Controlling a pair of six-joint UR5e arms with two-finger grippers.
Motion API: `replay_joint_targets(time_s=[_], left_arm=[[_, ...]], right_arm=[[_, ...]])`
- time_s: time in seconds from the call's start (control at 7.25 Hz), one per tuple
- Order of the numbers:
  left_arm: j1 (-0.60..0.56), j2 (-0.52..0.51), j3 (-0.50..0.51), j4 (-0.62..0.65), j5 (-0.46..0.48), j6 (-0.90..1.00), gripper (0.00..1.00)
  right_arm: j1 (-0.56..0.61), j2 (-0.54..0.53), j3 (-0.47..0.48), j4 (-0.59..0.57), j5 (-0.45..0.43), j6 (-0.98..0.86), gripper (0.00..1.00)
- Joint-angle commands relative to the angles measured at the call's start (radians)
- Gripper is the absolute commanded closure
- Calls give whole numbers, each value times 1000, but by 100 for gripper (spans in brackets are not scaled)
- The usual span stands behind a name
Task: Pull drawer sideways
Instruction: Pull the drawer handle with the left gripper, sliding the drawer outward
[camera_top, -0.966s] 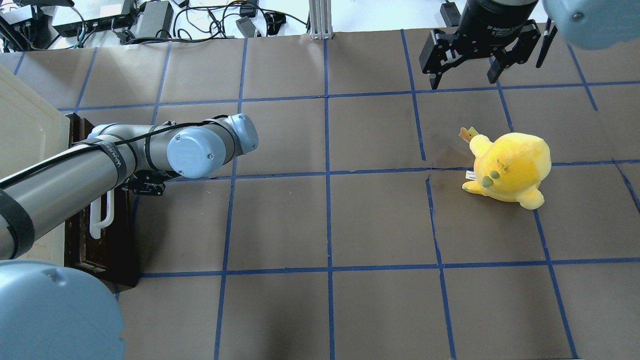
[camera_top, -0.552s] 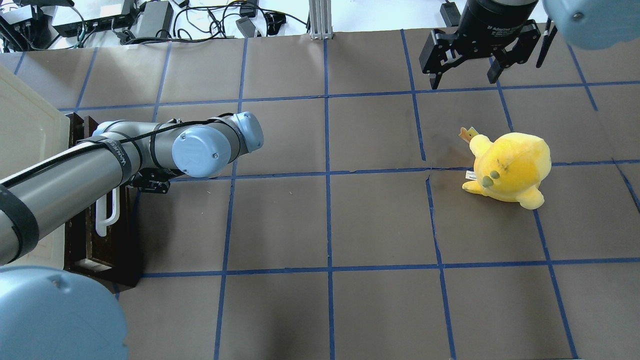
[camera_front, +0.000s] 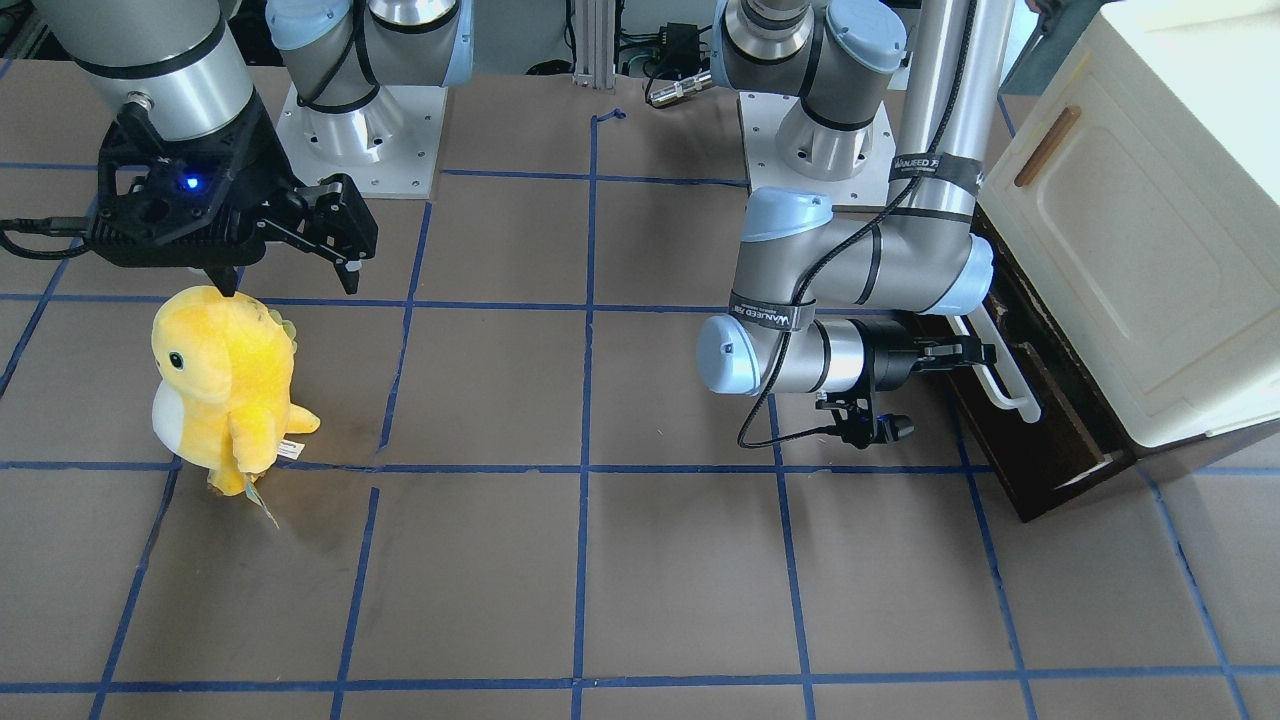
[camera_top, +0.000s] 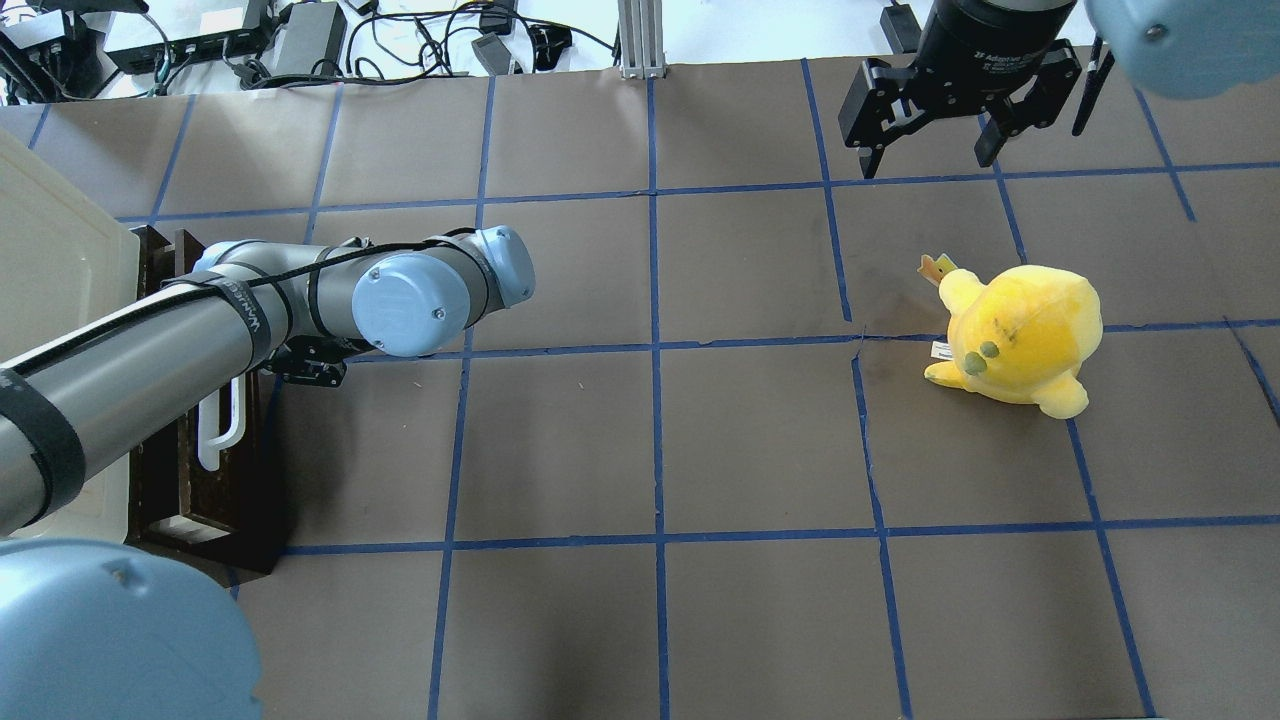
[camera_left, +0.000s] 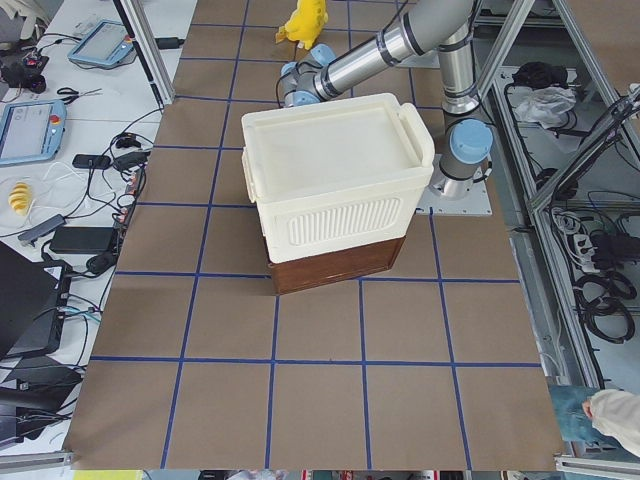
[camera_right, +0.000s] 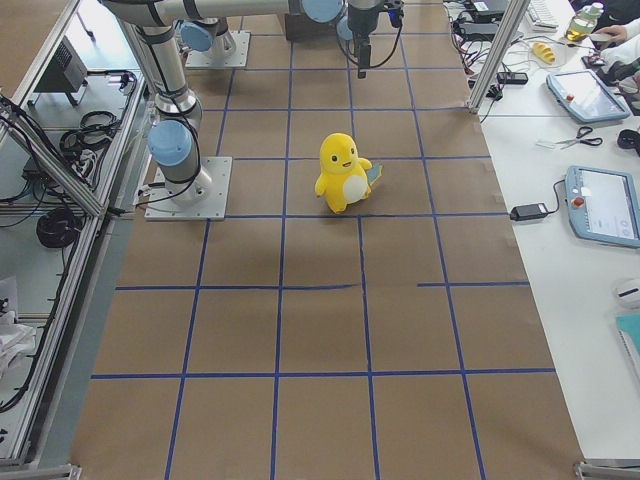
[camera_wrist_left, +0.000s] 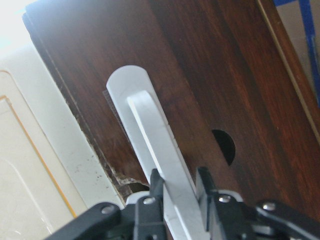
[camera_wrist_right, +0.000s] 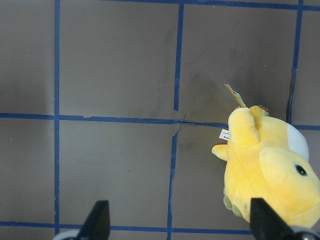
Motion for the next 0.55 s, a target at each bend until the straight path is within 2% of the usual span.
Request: replay_joint_targets(time_s=[0.0, 0.41], left_arm=[[-20, 0, 0, 0, -2, 4, 91], [-39, -2, -1, -1, -6, 6, 91]], right_arm=[[0, 0, 0, 0, 0, -2, 0], [0, 0, 0, 0, 0, -2, 0]])
